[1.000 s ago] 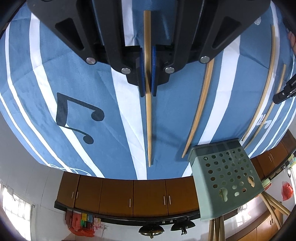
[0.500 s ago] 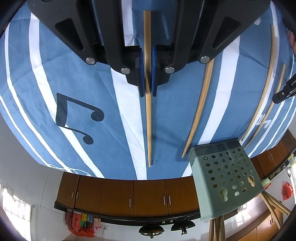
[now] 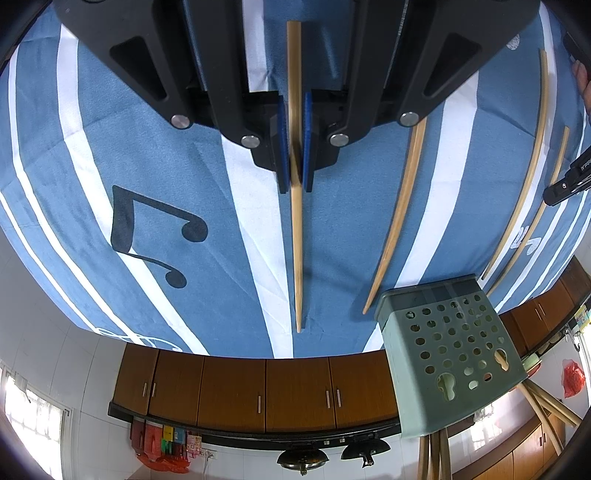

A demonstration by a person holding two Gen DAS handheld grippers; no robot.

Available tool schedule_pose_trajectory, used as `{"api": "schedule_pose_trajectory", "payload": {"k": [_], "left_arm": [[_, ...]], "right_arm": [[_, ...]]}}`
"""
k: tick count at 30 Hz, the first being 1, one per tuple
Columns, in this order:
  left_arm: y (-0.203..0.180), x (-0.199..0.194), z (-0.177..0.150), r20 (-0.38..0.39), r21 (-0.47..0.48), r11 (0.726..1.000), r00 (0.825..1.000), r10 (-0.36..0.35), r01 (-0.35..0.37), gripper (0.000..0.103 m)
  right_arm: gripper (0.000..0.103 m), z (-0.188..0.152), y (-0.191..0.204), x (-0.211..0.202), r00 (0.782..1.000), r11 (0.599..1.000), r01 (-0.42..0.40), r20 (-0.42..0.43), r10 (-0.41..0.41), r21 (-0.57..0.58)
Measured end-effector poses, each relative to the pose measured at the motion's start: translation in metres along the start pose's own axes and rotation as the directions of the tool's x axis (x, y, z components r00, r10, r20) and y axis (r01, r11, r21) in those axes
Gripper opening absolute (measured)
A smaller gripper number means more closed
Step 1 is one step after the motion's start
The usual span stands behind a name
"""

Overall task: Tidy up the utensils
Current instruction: 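Grasp a wooden chopstick with the left tool while the right tool grasps another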

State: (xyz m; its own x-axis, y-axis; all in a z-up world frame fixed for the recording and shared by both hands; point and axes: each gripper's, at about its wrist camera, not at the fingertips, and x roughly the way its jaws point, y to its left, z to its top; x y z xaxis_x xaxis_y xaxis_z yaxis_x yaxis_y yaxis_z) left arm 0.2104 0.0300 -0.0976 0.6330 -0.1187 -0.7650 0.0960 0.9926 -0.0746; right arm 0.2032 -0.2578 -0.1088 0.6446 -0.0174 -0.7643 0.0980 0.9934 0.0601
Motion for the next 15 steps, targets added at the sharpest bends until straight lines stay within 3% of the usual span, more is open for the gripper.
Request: {"api": "schedule_pose_trajectory", "payload": {"k": [15], "left_arm": [[-0.004,-0.01,-0.012,-0.006,0.035,0.999,1.0,-0.005,0.005,0.009]], "right_arm": [[0.01,-0.011,-0.002,-0.009,1.0,1.0,-0.013,-0.005,0.013,-0.006]]}}
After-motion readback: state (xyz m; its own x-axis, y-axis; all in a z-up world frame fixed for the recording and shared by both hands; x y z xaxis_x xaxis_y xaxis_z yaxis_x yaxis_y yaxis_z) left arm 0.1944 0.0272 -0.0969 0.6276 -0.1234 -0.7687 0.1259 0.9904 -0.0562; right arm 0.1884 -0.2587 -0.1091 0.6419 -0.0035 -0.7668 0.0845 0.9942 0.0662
